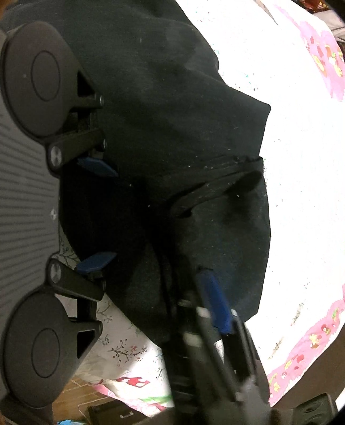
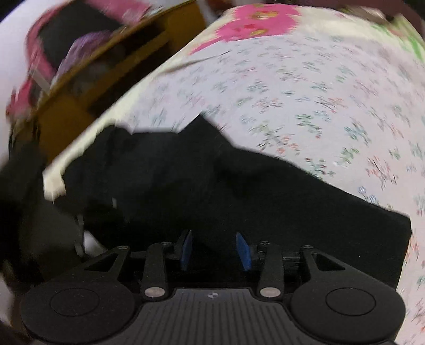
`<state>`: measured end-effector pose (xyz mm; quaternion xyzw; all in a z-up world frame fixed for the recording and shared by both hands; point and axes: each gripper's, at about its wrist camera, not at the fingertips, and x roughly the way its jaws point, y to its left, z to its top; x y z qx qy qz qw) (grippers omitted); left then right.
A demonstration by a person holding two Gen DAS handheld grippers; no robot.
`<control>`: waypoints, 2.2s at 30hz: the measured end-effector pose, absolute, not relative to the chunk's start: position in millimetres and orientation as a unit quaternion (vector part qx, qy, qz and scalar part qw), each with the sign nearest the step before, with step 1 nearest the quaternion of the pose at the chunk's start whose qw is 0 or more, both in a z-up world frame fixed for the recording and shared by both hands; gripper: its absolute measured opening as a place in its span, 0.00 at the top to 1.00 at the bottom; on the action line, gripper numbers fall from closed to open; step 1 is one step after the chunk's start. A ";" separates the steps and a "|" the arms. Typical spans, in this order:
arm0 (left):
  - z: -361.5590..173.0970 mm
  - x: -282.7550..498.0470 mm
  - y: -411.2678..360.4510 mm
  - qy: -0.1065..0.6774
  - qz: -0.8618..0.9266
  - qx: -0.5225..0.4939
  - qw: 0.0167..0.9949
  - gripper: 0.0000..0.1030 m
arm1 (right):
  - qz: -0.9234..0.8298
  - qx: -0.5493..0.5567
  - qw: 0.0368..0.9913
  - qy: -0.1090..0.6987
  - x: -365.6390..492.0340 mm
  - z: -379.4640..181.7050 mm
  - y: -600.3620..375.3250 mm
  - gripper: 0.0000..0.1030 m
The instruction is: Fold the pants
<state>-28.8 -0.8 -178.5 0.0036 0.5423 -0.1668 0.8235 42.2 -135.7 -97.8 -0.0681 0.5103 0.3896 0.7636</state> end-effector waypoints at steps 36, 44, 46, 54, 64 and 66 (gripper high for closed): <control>-176.5 -25.6 24.6 0.518 -0.178 -0.069 0.834 0.30 | 0.377 -0.031 0.770 0.515 63.6 -94.3 -132.4 0.74; -154.3 -8.0 51.6 0.511 -0.147 -0.103 0.841 0.24 | 0.352 -0.007 0.784 0.511 71.1 -89.6 -162.5 0.74; -160.3 4.1 53.7 0.512 -0.151 -0.139 0.834 0.24 | 0.344 -0.009 0.784 0.516 70.9 -92.6 -166.9 0.74; -181.1 23.3 32.1 0.547 -0.142 -0.097 0.819 0.25 | 0.330 -0.001 0.796 0.507 68.3 -93.3 -174.2 0.74; -185.6 24.9 28.9 0.556 -0.118 -0.167 0.806 0.60 | 0.317 0.001 0.795 0.517 70.3 -101.0 -187.6 0.74; -187.5 26.9 26.9 0.562 -0.116 -0.169 0.801 0.60 | 0.318 0.008 0.794 0.518 70.3 -103.1 -190.0 0.74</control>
